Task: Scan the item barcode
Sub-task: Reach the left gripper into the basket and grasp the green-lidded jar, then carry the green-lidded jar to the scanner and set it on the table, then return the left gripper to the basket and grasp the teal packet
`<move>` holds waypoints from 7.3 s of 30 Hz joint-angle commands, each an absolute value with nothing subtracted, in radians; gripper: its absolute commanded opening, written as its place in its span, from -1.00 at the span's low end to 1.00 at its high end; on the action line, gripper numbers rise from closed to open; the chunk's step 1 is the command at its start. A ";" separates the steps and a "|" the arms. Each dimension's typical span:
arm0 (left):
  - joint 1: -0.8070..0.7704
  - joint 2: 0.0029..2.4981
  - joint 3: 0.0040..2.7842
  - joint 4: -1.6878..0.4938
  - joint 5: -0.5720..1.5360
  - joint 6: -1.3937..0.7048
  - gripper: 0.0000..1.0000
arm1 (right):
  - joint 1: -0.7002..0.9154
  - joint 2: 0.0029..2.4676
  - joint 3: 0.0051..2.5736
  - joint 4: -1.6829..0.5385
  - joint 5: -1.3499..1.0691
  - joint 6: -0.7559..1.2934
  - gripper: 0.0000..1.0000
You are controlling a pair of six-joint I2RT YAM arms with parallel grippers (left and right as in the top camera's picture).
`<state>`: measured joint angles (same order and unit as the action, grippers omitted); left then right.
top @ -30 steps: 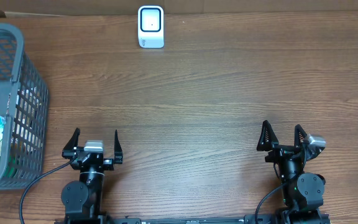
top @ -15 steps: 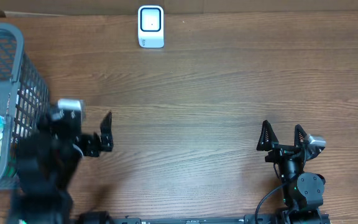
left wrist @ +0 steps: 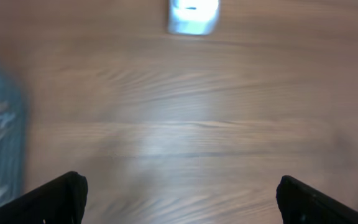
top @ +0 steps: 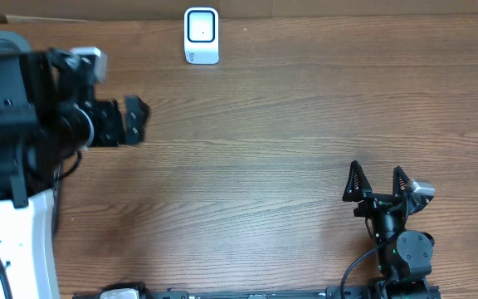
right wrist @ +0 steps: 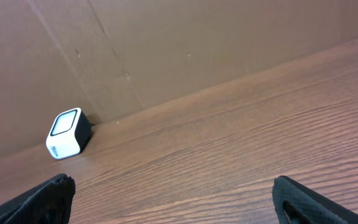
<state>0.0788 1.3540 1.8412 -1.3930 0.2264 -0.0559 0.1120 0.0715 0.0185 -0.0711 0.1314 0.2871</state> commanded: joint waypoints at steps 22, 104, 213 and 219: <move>0.898 1.524 1.708 -1.393 -0.027 -0.275 0.99 | 0.111 0.069 0.009 -0.066 0.138 0.280 1.00; -0.218 1.763 2.178 -1.582 0.013 -0.311 -0.28 | 0.111 0.069 0.009 -0.066 0.138 0.280 1.00; 0.804 2.170 1.792 -1.003 -0.059 -0.020 -0.92 | 0.111 0.069 0.009 -0.066 0.138 0.280 1.00; 0.795 2.100 2.040 -1.175 -0.008 -0.134 -0.91 | 0.111 0.069 0.009 -0.066 0.138 0.280 0.99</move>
